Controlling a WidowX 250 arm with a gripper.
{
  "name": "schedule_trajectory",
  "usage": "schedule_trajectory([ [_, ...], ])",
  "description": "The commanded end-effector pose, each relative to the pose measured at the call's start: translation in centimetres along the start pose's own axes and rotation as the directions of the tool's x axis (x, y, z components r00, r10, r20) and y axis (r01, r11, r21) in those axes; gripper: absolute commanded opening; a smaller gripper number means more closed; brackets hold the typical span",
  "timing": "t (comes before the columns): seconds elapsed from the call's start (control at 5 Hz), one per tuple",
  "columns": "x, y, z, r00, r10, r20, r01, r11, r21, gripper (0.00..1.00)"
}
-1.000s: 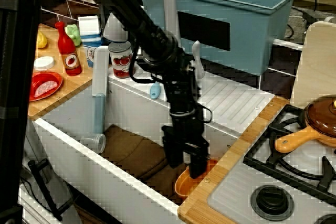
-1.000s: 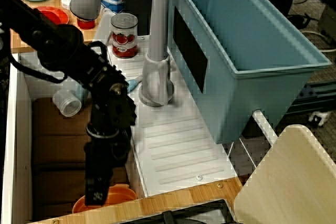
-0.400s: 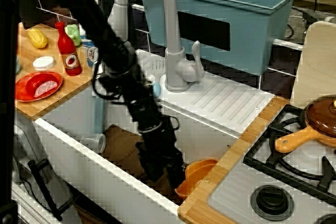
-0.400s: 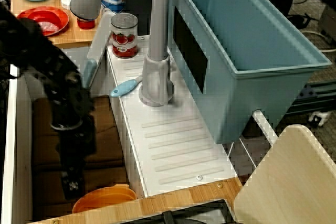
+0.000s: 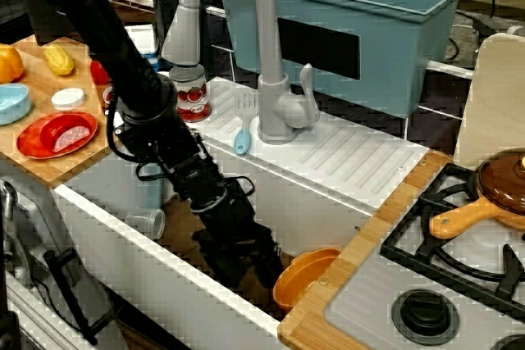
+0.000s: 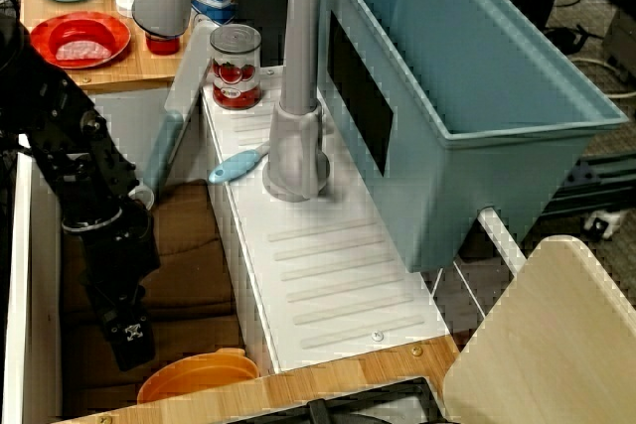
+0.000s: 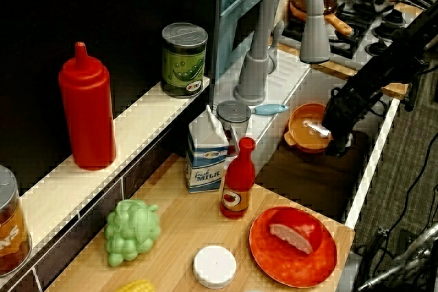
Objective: Flip orange pot upright in sink
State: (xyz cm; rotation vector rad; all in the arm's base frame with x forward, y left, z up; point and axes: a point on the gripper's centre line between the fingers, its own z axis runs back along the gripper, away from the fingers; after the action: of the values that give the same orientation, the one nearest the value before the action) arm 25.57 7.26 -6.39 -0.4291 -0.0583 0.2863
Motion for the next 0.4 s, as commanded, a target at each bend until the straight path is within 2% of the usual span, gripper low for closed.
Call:
schedule_trajectory([
  [0.0, 0.71, 0.11, 2.2, 0.983, 0.16, 0.093, -0.153, 0.985, -0.074, 1.0],
  [0.2, 0.61, 0.34, 2.02, 0.973, 0.195, 0.126, -0.188, 0.98, -0.067, 1.0],
])
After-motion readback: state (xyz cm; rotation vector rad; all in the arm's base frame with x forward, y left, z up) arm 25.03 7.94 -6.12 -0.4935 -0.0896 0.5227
